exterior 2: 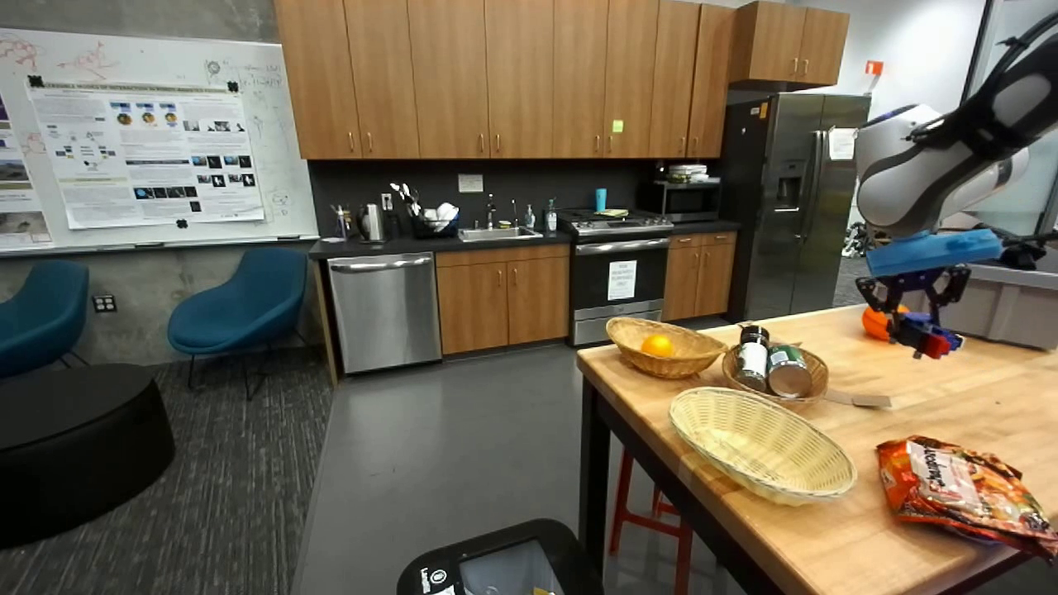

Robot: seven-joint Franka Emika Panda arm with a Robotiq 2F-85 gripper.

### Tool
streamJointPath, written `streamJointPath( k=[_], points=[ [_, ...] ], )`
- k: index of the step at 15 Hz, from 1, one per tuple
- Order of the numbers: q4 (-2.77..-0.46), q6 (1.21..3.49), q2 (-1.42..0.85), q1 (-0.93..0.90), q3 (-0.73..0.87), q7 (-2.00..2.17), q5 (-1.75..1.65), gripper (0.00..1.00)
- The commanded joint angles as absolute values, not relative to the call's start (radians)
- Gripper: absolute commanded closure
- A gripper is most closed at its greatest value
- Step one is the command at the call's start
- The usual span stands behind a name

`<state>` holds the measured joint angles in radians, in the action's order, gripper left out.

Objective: Put the toy truck in the left basket

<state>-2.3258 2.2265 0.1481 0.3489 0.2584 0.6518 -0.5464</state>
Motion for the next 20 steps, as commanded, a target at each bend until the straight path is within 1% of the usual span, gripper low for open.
streamJointPath(
  k=[1,8,14,20],
  points=[
    [-2.255,2.199,0.143,0.299,0.212,0.566,-0.521,0.78],
    [-2.148,2.222,0.084,0.187,0.136,0.333,-0.392,0.78],
    [-2.12,2.251,0.052,0.166,0.146,0.009,-0.302,0.78],
    [-2.129,2.356,0.033,0.17,0.168,-0.314,-0.205,0.78]
  ],
)
